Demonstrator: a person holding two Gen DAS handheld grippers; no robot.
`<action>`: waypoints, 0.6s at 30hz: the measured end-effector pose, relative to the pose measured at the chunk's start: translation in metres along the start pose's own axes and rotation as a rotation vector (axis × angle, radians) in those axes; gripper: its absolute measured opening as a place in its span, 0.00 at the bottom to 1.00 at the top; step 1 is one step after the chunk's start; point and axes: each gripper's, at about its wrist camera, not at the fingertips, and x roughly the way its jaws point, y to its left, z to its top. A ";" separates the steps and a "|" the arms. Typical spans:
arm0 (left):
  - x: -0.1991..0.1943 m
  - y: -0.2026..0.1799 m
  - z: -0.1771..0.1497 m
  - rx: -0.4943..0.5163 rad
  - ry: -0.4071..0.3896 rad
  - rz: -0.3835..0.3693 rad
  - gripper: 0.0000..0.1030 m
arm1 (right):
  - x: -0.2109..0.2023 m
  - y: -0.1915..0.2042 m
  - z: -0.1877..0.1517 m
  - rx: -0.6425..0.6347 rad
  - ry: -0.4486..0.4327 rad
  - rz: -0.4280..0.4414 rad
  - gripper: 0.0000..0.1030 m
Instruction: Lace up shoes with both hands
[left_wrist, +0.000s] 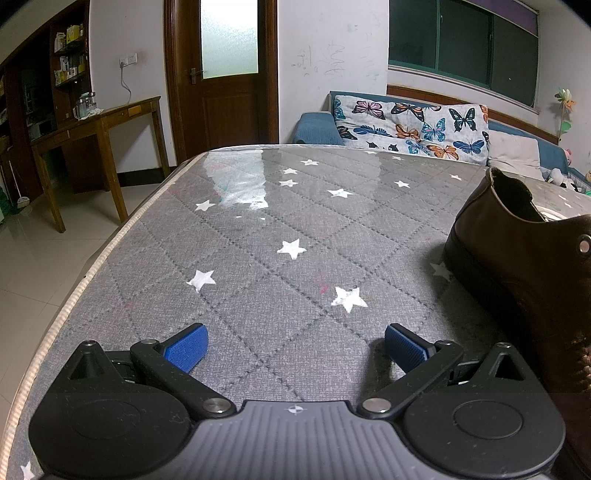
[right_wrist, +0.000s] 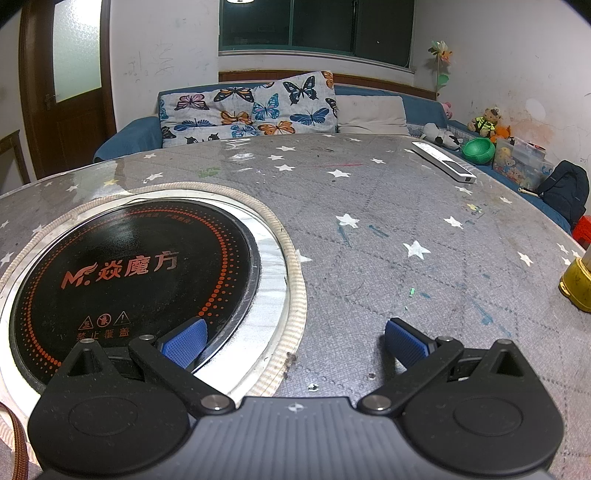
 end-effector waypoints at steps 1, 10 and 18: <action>0.000 0.000 0.000 0.000 0.000 0.000 1.00 | 0.000 0.000 0.000 0.000 0.000 0.000 1.00; -0.001 0.000 0.001 0.000 -0.003 0.001 1.00 | 0.000 0.000 0.000 0.000 0.000 0.000 1.00; -0.002 0.003 0.002 -0.016 -0.012 0.053 1.00 | 0.000 0.000 0.000 0.000 0.000 0.000 1.00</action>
